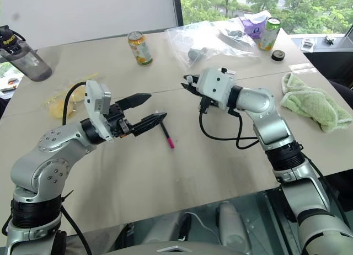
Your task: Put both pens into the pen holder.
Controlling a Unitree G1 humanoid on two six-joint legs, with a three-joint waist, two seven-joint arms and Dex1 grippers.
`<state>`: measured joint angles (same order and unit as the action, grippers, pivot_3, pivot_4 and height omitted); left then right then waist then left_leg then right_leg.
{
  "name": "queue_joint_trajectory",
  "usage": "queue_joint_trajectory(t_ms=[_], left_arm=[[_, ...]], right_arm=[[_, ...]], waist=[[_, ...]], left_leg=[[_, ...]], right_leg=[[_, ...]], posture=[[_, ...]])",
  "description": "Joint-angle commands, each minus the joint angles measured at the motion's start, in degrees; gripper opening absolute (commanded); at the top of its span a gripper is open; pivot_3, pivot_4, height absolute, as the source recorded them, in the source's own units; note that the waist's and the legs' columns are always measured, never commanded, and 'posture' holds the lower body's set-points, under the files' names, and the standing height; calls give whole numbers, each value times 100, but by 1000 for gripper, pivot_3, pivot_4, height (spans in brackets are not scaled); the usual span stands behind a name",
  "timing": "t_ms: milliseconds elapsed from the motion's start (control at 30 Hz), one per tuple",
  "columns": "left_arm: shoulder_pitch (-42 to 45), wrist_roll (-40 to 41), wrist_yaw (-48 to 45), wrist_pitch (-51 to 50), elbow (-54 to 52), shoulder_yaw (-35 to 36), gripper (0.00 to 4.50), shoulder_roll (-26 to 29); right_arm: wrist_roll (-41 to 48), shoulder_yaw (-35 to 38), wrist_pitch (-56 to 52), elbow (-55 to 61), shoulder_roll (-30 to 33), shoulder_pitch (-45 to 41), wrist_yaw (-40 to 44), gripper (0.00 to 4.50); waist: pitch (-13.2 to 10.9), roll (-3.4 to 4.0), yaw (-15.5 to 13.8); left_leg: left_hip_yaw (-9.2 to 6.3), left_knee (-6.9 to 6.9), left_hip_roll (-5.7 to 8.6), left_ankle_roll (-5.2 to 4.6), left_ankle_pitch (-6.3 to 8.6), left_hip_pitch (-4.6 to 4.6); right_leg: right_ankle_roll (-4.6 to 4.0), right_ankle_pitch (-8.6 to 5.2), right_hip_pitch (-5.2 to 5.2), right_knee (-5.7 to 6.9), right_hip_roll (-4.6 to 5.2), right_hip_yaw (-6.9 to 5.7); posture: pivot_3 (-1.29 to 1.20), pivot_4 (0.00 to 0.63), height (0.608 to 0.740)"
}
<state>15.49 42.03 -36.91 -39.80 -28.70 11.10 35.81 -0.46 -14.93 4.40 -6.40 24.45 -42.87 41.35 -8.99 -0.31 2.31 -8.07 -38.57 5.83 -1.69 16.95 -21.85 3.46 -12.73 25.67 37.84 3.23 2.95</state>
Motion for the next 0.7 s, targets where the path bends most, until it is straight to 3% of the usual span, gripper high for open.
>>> queue_joint_trajectory(t_ms=[33,333,700], left_arm=[[61,57,62,47,-200,90,4445,48],[46,53,32,65,-187,137,4445,202],[46,21,-5,104,-127,144,4445,296]], right_arm=[[-454,124,770,-528,-2,-219,-456,106],[-850,370,1661,-1589,-1,-466,-1116,106],[-977,368,2159,-2466,-101,-597,-1311,106]], waist=[[0,0,2],[0,0,4],[0,0,14]], left_leg=[[0,0,-1,2,-1,1],[1,2,-3,6,-4,2],[4,1,-4,6,-4,3]], right_leg=[[-2,1,0,1,-2,0],[-5,3,0,0,-6,3],[-5,3,0,1,-7,6]], posture=[[0,150,739],[0,150,739],[0,150,739]])
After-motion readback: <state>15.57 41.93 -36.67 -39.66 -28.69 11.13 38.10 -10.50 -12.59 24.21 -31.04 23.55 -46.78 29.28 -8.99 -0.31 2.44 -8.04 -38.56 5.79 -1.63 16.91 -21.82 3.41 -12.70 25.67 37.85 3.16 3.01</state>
